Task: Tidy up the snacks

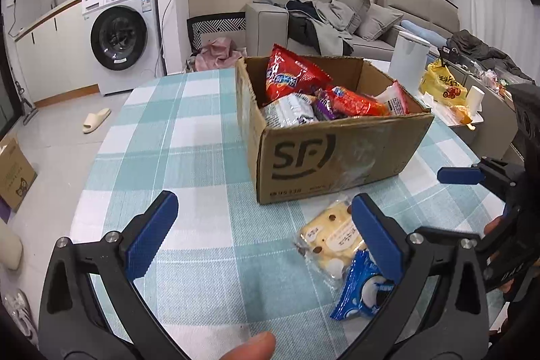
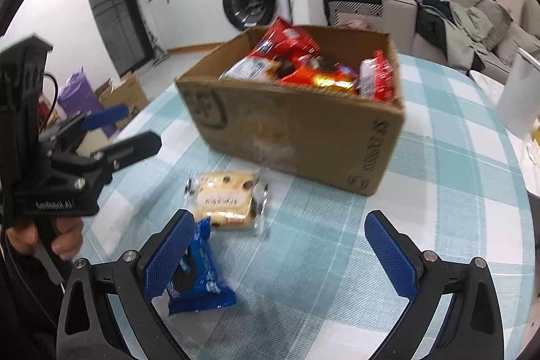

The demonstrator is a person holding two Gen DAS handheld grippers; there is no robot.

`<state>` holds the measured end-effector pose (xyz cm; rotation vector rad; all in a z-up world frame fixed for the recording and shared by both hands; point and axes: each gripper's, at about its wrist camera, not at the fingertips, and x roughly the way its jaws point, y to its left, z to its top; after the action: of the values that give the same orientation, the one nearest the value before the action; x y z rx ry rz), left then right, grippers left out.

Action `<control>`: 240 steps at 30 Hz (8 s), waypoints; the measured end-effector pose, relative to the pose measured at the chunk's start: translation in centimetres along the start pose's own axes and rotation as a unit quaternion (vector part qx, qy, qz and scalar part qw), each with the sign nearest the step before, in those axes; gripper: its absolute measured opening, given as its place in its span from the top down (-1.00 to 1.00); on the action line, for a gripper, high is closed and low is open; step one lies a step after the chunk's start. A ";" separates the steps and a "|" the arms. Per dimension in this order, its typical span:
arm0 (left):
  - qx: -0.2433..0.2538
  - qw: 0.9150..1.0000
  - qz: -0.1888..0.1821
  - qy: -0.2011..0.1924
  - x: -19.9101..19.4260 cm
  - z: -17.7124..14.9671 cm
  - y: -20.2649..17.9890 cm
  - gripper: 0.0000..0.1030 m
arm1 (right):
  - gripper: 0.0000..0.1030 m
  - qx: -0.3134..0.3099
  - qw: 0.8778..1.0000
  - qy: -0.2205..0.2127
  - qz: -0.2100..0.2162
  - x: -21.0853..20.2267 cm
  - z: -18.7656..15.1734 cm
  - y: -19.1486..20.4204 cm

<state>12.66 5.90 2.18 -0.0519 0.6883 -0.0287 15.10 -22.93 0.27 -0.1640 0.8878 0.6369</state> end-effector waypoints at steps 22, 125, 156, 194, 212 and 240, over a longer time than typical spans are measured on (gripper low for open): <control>-0.001 1.000 -0.006 0.022 2.0 -0.7 0.2 -0.98 | -0.99 -0.074 0.992 0.084 0.061 4.6 -2.5 4.6; 0.046 0.991 -0.127 0.004 -1.0 -0.6 -3.4 -0.11 | 0.07 0.005 0.997 -0.063 0.052 -4.6 -0.1 -2.1; 0.001 0.994 -0.087 -0.064 -2.7 6.9 -1.0 -0.11 | 0.07 0.068 0.987 -0.139 0.029 -6.2 5.4 -3.0; 0.020 0.998 -0.035 -0.043 8.9 7.8 -2.4 -0.12 | 0.07 0.094 0.991 -0.098 0.020 1.4 9.4 -4.9; 0.021 0.997 -0.051 -0.044 9.9 7.8 -1.8 -0.18 | -0.20 0.053 0.993 -0.104 -0.001 2.5 10.2 -4.0; 0.016 0.994 -0.011 -0.105 1.2 4.3 -0.3 -0.98 | -0.99 0.043 0.979 -0.199 0.015 -3.2 5.2 -4.3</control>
<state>16.36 5.67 4.77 -0.0308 0.4768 -0.0538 19.60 -25.83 5.52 0.0547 0.5304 0.6305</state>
